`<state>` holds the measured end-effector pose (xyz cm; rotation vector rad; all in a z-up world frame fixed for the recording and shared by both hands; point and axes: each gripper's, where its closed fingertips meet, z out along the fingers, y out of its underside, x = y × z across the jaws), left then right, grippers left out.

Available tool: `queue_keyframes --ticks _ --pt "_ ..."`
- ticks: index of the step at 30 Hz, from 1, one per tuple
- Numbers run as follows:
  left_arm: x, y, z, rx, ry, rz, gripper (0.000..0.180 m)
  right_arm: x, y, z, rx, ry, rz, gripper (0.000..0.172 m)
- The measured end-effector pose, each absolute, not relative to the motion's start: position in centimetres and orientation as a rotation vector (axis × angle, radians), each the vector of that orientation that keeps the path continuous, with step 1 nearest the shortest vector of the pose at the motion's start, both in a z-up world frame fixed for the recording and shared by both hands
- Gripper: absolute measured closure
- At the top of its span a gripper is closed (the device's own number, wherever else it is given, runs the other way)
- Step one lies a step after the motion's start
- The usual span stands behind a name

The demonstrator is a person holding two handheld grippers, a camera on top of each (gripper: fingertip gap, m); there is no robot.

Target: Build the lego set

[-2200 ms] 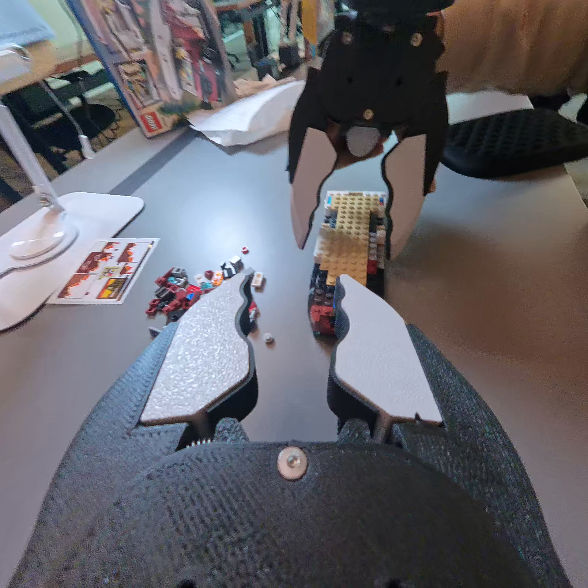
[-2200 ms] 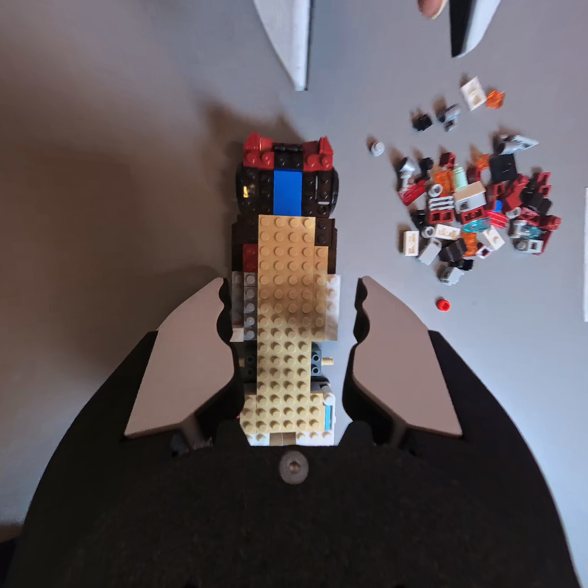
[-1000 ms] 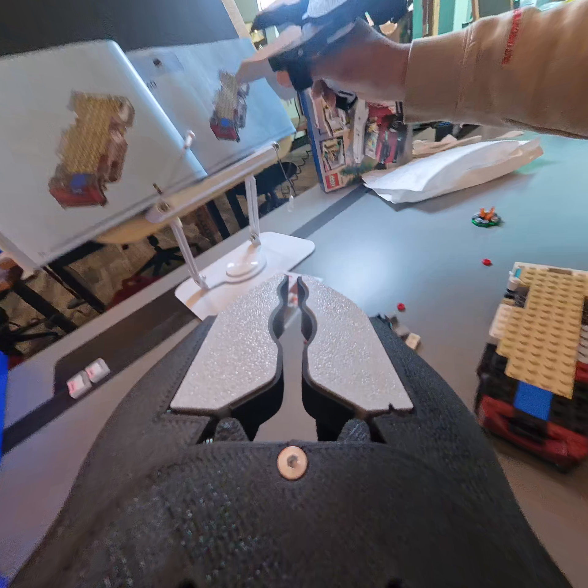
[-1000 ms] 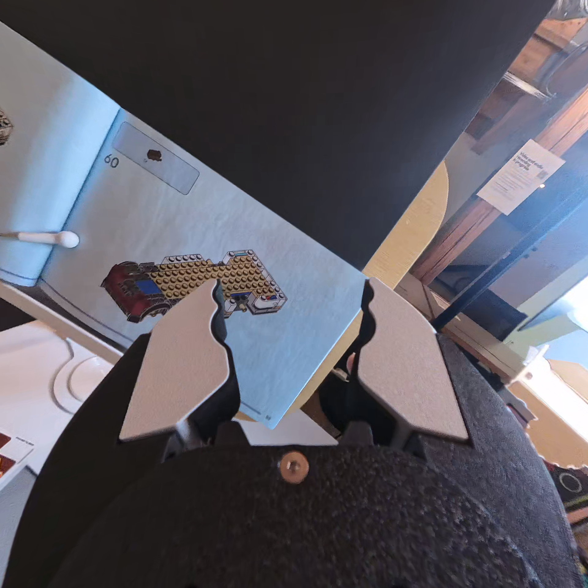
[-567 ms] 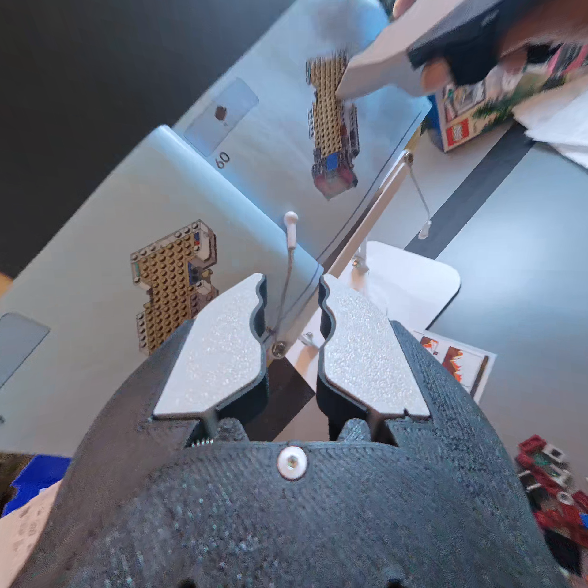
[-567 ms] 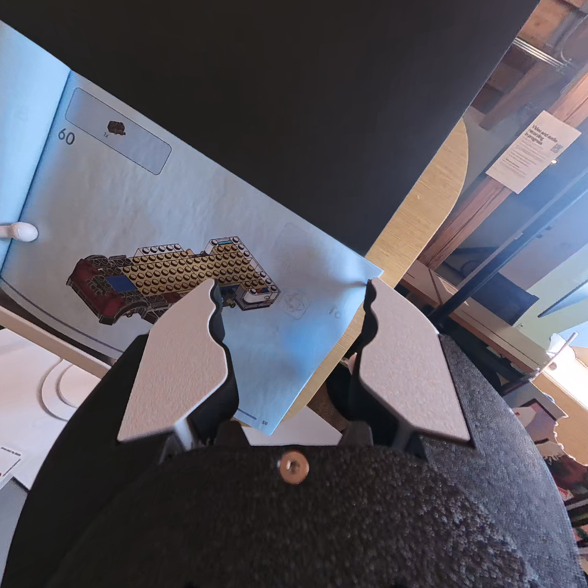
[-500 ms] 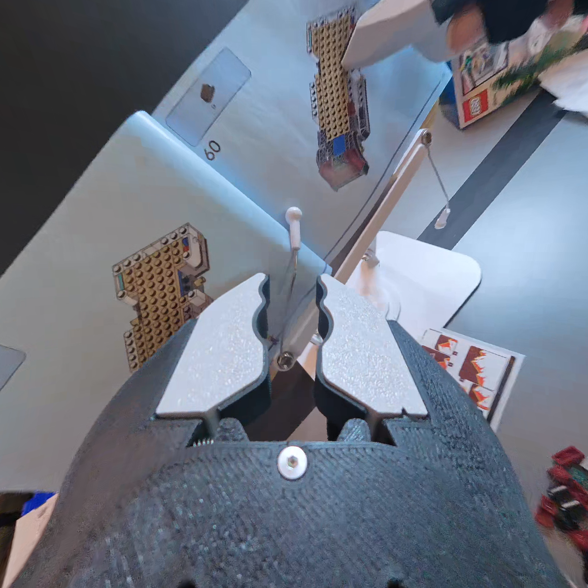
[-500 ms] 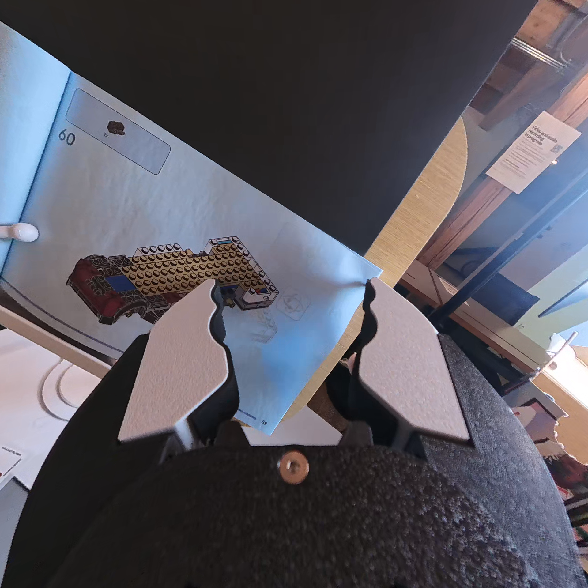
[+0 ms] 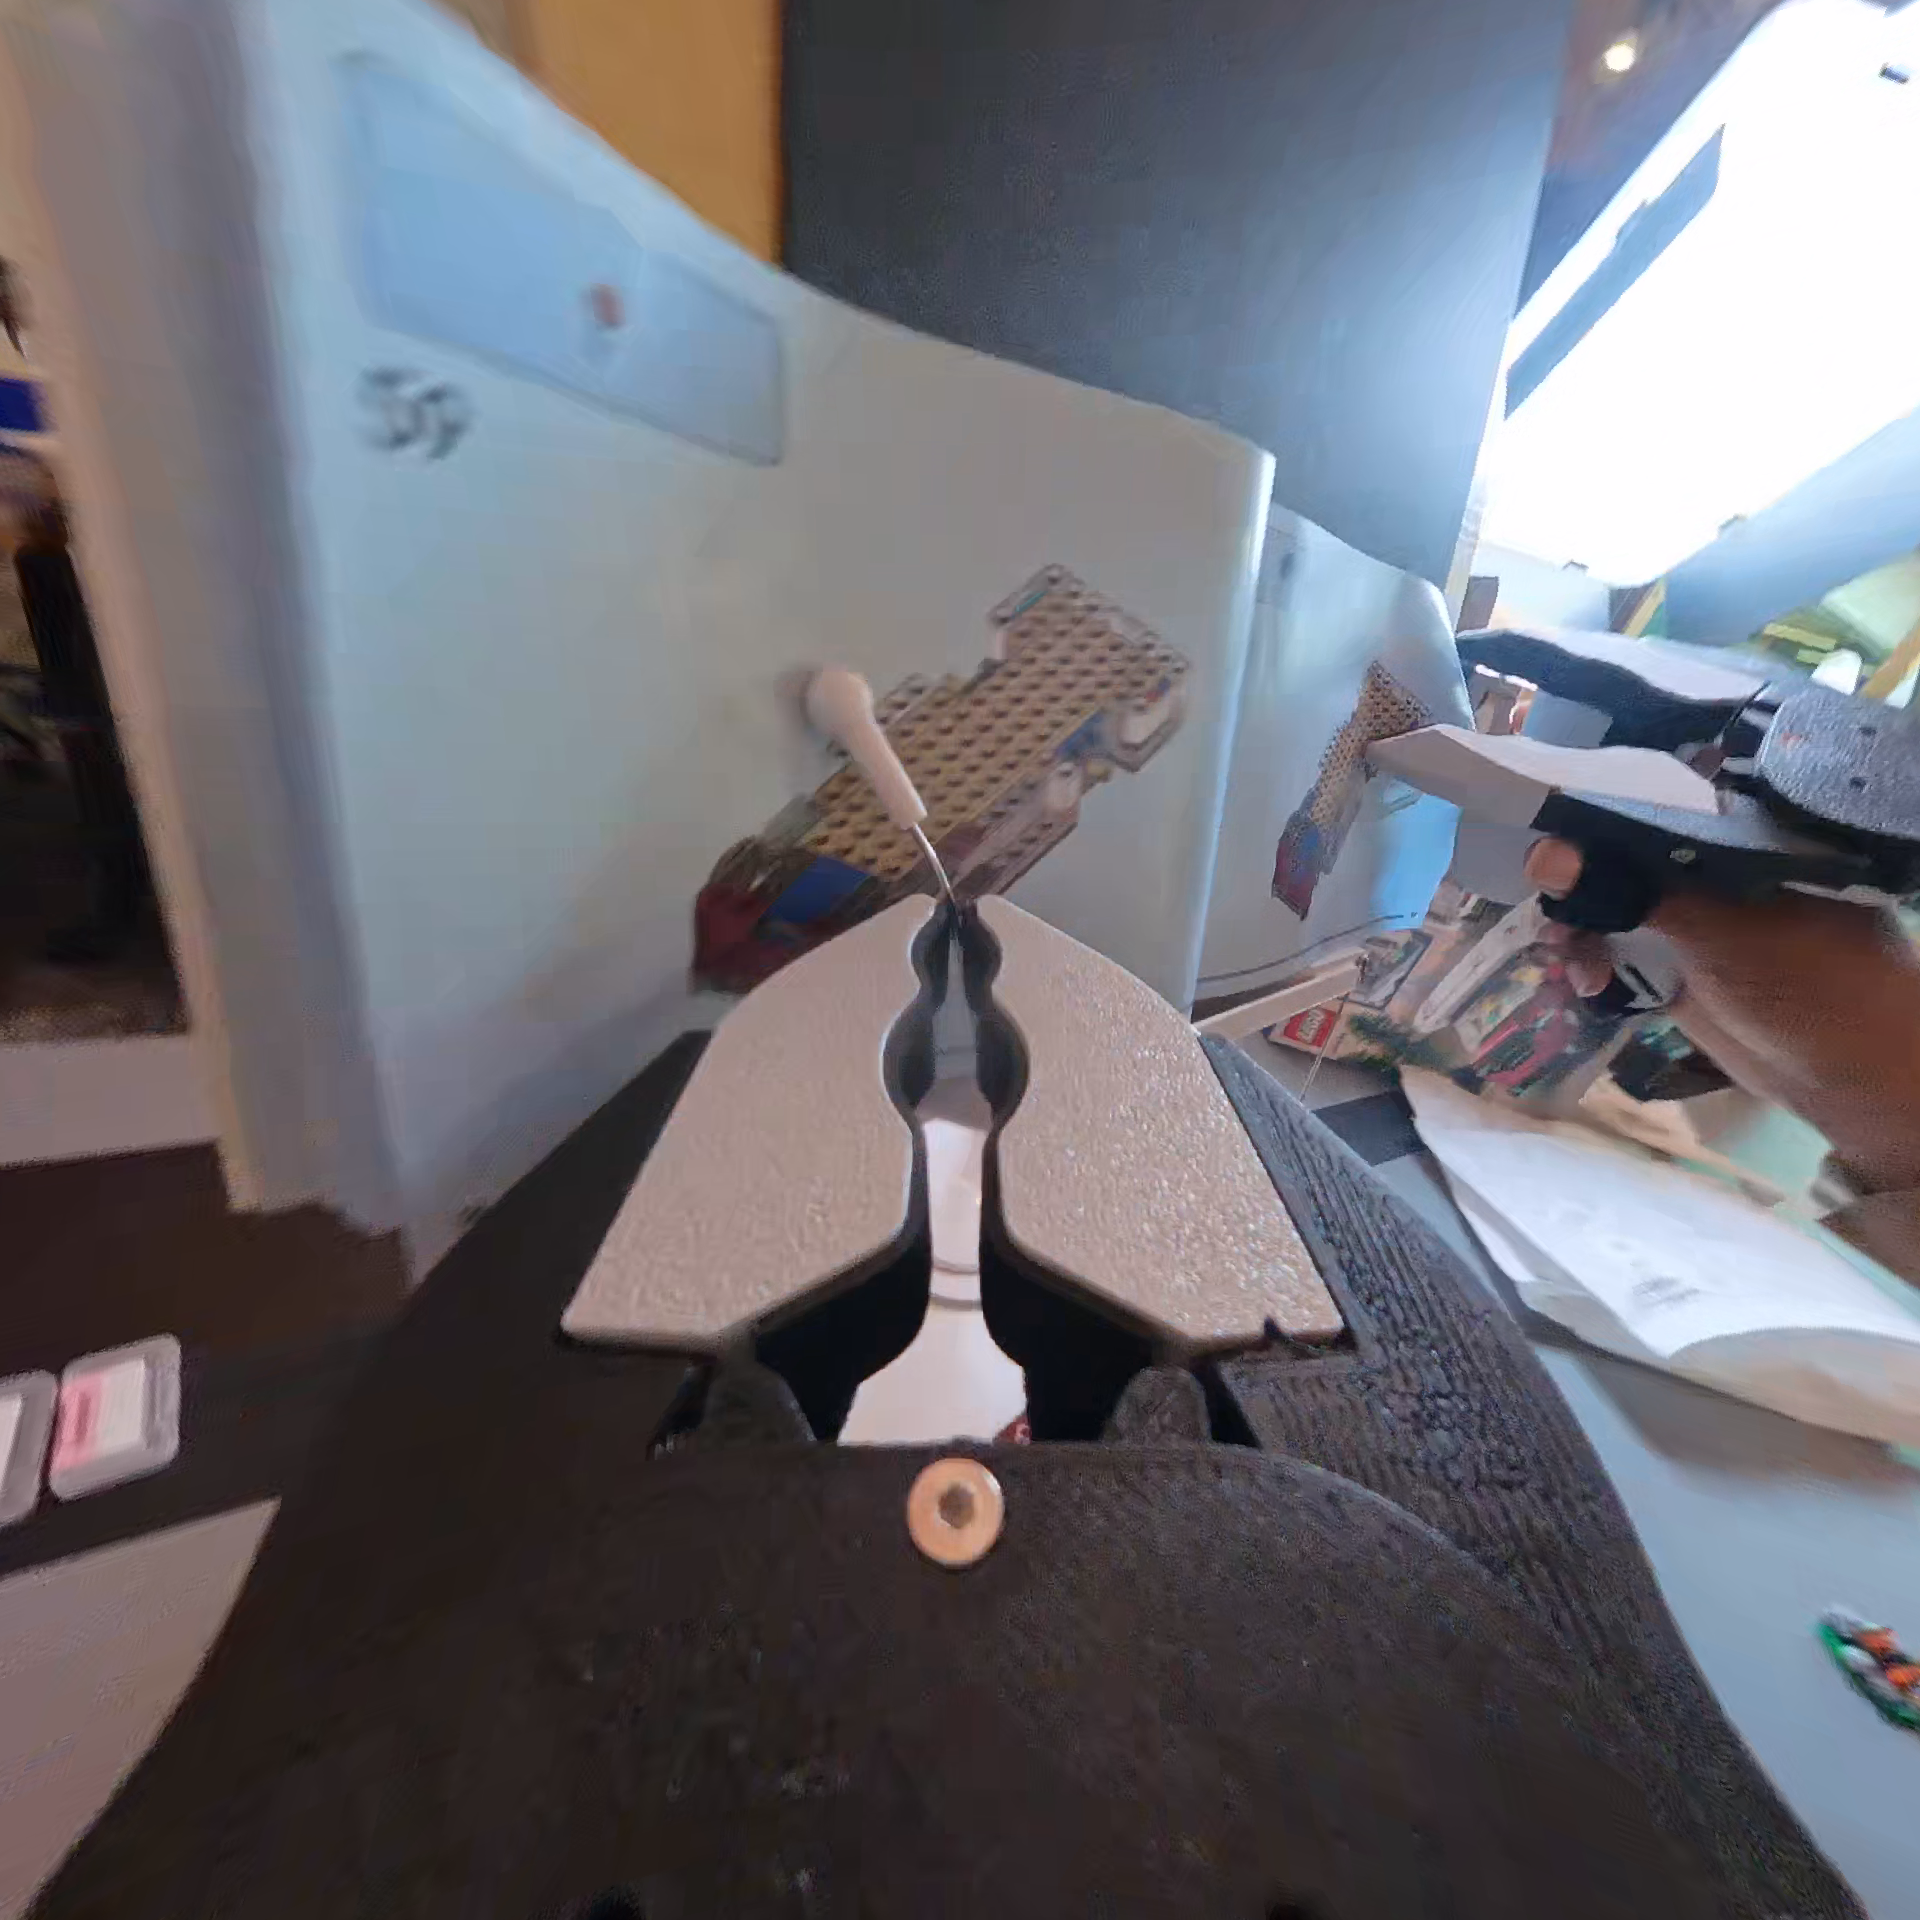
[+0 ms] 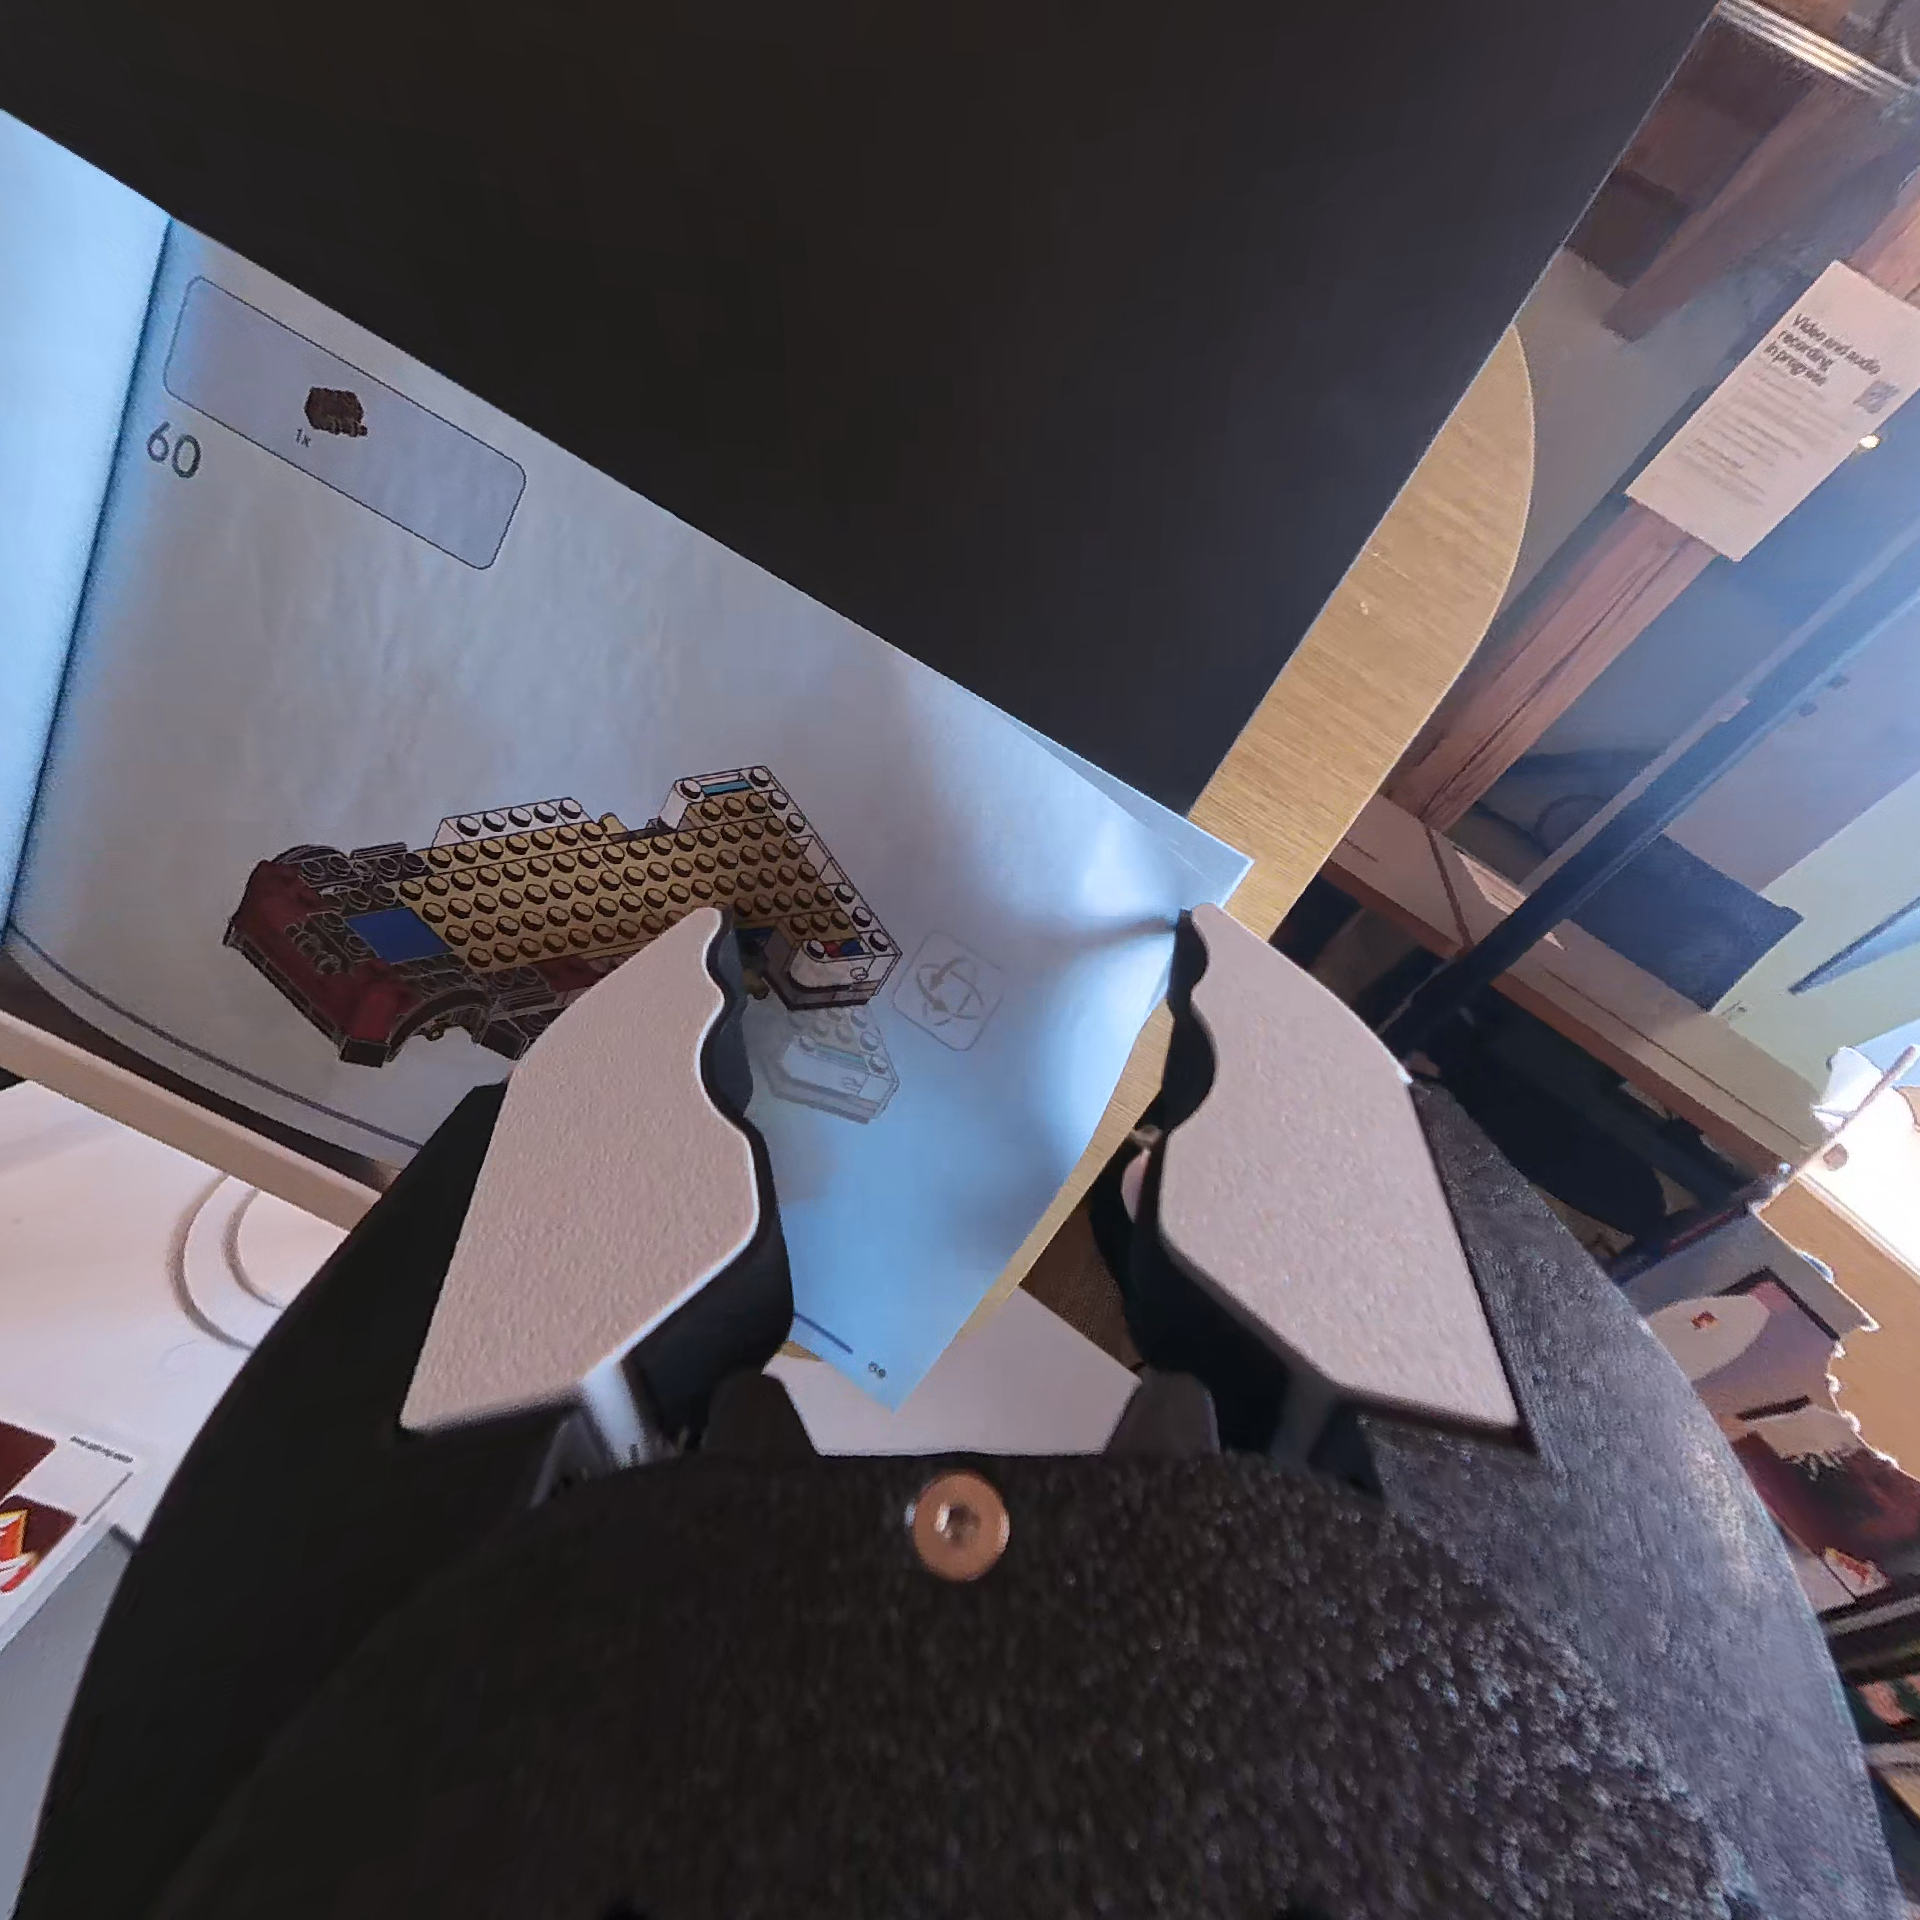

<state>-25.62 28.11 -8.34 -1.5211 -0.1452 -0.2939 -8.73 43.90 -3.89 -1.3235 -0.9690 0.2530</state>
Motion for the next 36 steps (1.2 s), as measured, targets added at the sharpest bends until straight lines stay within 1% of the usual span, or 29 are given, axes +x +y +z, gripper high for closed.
queue_keyframes --ticks 3,7,8,11,14,20,24,25,26,29,30,33,34,35,36 --pt "-26.6 26.3 -9.4 -1.525 -0.183 -0.357 0.177 -9.0 43.5 -4.2 -1.312 -0.981 0.256 0.110" --pt "-26.6 23.9 -10.1 -1.548 -0.143 -0.322 0.174 -9.4 41.8 -4.7 -1.266 -1.022 0.242 0.143" --pt "-26.5 23.2 -10.0 -1.544 -0.129 -0.304 0.173 -9.4 41.2 -4.8 -1.250 -1.028 0.233 0.146" --pt "-25.3 21.8 -9.3 -1.531 -0.042 -0.272 0.172 -9.1 39.0 -4.9 -1.195 -1.048 0.224 0.148" --pt "-22.5 21.3 -8.4 -1.532 0.059 -0.353 0.167 -8.9 36.2 -5.5 -1.137 -1.097 0.246 0.150" --pt "-13.9 22.7 -5.8 -1.503 0.256 -0.683 0.143 -9.5 31.0 -7.0 -1.004 -1.239 0.242 0.152" --pt "-11.6 25.7 -5.9 -1.545 0.231 -0.816 0.131 -10.5 27.6 -8.1 -0.940 -1.360 0.316 0.151" --pt "-11.4 26.2 -6.1 -1.554 0.227 -0.842 0.135 -10.6 26.7 -8.5 -0.933 -1.390 0.350 0.151" --pt "-11.2 26.4 -6.1 -1.546 0.231 -0.871 0.147 -10.6 26.1 -8.7 -0.929 -1.415 0.373 0.151" --pt "-11.6 26.7 -6.2 -1.533 0.209 -0.858 0.171 -9.8 25.4 -8.7 -0.923 -1.414 0.420 0.150" --pt "-11.6 26.6 -6.1 -1.527 0.222 -0.859 0.176 -9.4 25.8 -8.5 -0.931 -1.389 0.407 0.149" --pt "-11.5 26.6 -6.1 -1.525 0.229 -0.852 0.179 -8.8 27.5 -8.5 -1.004 -1.341 0.392 0.141" --pt "-11.3 26.5 -6.1 -1.523 0.234 -0.859 0.178 -8.8 28.0 -8.6 -1.029 -1.325 0.390 0.142" --pt "-11.2 26.5 -6.1 -1.526 0.232 -0.854 0.178 -8.8 28.3 -8.7 -1.040 -1.320 0.377 0.151" --pt "-11.2 26.4 -6.0 -1.525 0.232 -0.842 0.177 -8.7 28.6 -8.6 -1.034 -1.309 0.355 0.169"
